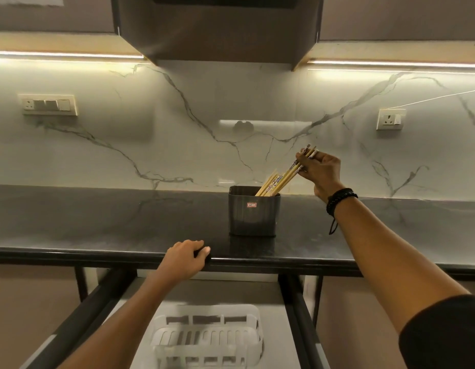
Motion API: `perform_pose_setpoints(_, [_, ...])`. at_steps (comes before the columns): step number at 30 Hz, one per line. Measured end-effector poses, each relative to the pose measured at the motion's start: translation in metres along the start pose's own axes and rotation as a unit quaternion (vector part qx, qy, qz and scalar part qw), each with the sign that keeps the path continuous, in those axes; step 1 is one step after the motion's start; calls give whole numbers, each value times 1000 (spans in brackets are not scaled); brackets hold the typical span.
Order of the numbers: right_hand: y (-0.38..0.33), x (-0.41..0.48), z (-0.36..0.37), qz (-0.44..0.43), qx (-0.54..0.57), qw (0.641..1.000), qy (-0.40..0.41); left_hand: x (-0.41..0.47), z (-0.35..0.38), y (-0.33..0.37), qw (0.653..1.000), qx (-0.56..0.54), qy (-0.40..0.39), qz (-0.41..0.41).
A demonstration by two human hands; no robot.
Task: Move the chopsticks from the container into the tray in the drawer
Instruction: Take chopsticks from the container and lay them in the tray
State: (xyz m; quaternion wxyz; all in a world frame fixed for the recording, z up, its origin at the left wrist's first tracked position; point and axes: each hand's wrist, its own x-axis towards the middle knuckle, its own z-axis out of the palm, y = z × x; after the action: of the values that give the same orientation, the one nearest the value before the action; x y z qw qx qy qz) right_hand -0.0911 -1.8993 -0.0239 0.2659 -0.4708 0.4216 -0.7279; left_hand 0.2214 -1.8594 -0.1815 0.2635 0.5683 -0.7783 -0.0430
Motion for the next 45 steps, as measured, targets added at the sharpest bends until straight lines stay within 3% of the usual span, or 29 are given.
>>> perform_pose_setpoints(6, [-30,-6,-9,-6,27,999,18,-4,-12,14,995,-74,67,-1])
perform_pose_setpoints(12, [-49,-31,-12,11,145,989,7,-13,-24,37,978,-154,143,13])
perform_pose_setpoints(23, [1,-118,-9,108,168,977,-74,-36,3,52,938,-242,240,62])
perform_pose_setpoints(30, [48,-182,-2,176,134,967,-124,-46,29,53,941,-257,193,104])
perform_pose_setpoints(36, [63,-202,9,192,98,959,-187,-51,39,53,950,-292,31,103])
perform_pose_setpoints(40, [66,-202,2,198,104,961,-164,-50,39,49,951,-284,83,92])
perform_pose_setpoints(45, [70,-191,-18,230,204,951,-39,-49,37,33,945,-267,187,37])
